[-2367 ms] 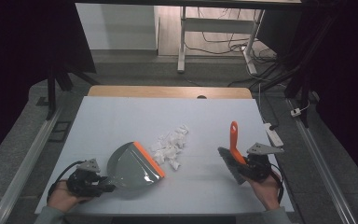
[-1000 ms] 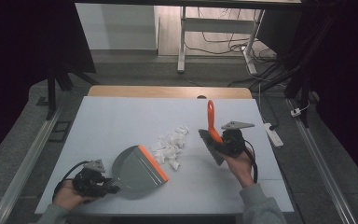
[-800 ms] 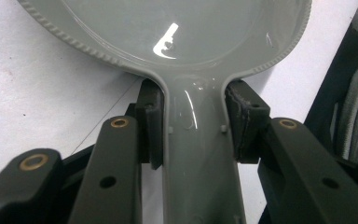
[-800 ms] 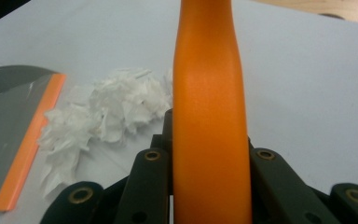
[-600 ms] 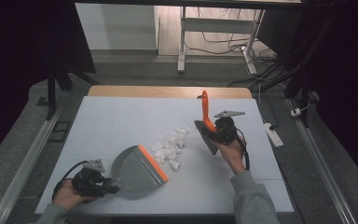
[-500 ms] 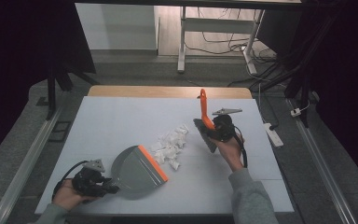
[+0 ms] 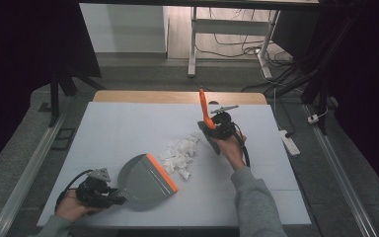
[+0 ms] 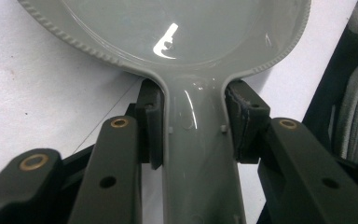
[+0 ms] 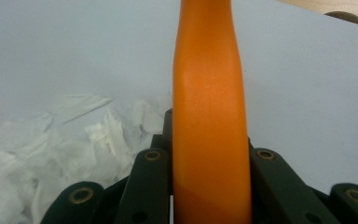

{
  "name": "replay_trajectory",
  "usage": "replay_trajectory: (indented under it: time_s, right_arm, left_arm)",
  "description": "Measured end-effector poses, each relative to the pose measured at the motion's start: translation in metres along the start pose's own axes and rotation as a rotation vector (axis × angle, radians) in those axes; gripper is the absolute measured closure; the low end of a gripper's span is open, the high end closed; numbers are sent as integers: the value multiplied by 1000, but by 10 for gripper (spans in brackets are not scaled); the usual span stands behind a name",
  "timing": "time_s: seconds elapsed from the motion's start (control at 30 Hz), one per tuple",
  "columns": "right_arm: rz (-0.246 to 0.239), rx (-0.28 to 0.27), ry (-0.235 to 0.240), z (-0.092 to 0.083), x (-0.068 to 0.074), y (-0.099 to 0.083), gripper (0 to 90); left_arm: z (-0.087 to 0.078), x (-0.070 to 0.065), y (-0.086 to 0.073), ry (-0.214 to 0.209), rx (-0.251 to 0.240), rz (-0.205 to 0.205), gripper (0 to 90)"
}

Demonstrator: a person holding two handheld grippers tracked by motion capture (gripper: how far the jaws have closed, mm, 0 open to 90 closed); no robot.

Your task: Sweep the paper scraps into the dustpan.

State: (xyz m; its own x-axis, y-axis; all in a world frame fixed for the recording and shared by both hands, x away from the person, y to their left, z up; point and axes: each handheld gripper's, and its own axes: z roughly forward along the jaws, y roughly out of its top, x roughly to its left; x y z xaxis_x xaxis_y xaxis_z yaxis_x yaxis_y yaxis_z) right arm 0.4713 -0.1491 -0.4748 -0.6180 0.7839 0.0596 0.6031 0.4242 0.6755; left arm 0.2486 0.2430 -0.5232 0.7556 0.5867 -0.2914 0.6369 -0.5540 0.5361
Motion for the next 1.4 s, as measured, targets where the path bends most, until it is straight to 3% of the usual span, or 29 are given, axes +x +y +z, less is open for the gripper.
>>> replay_trajectory:
  time_s: [0.47, 0.67, 0.87, 1.23, 1.4]
  right_arm:
    - [28, 115, -38, 40, -1, 18, 768]
    - [39, 119, -2, 45, 5, 18, 770]
    - [19, 132, 28, 47, 17, 17, 770]
    - [-77, 142, 78, 46, 50, 12, 770]
    - [-78, 134, 117, 44, 58, 9, 770]
  left_arm:
    - [-1, 1, -2, 0, -5, -7, 614]
    - [-1, 1, -2, -1, -5, -8, 614]
    - [-1, 1, -2, 0, -3, -9, 614]
    - [-1, 1, -2, 1, -3, -14, 614]
    - [-1, 0, -1, 3, -1, -13, 614]
